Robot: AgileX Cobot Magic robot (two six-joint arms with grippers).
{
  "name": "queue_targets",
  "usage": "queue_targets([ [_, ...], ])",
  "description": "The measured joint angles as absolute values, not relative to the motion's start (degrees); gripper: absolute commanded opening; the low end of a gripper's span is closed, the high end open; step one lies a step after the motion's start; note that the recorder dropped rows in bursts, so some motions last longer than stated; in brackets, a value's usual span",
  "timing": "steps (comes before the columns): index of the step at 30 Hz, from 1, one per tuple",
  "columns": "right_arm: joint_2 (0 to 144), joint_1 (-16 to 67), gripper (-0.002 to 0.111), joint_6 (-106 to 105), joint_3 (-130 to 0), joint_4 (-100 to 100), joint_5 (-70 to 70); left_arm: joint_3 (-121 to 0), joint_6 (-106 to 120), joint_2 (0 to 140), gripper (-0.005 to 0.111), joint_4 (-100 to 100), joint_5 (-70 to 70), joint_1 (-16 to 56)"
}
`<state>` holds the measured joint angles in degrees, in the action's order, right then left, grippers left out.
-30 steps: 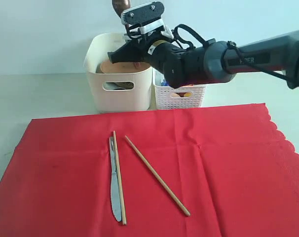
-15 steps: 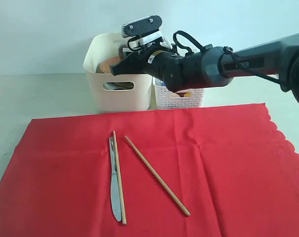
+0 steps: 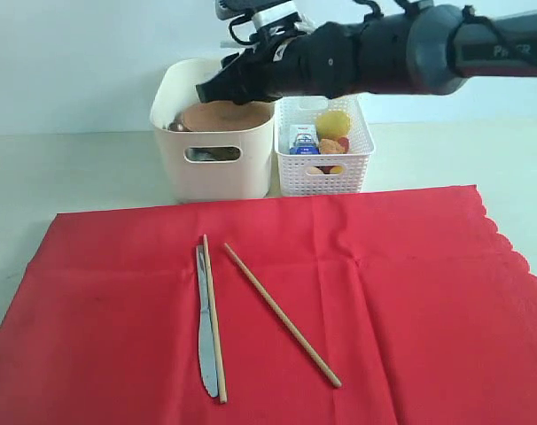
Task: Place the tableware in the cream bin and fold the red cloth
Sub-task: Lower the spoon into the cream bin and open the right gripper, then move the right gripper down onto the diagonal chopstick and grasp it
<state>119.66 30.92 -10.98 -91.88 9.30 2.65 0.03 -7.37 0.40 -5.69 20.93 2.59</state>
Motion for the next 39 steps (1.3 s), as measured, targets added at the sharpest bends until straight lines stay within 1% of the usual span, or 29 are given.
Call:
queue_targets([
  [1,117.87,30.92,0.044,-10.98,-91.88,9.30,7.31,0.03,-7.37,0.40,0.000,-5.69,20.93,2.59],
  [10,109.71,30.92,0.043,-10.98,-91.88,9.30,27.60,0.03,-7.37,0.40,0.000,-5.69,20.93,2.59],
  [15,104.46,30.92,0.043,-11.12,-91.88,9.30,41.50,0.03,-7.37,0.40,0.000,-5.69,20.93,2.59],
  [20,102.50,30.92,0.043,-11.12,-91.88,9.30,53.71,0.03,-7.37,0.40,0.000,-5.69,20.93,2.59],
  [24,102.29,30.92,0.043,-11.12,-88.36,9.30,56.05,0.03,-7.37,0.40,0.000,-5.69,20.93,2.59],
  [27,102.29,30.92,0.043,-12.58,-82.96,11.28,53.19,0.03,-7.37,0.40,0.000,-5.69,20.93,2.59],
  [30,102.43,30.92,0.043,-14.35,-80.89,14.00,51.00,0.03,-7.37,0.40,0.000,-5.69,20.93,2.59],
  [39,108.69,30.92,0.043,-14.55,-80.53,22.82,49.44,0.03,-7.37,0.40,0.000,-5.69,20.93,2.59],
])
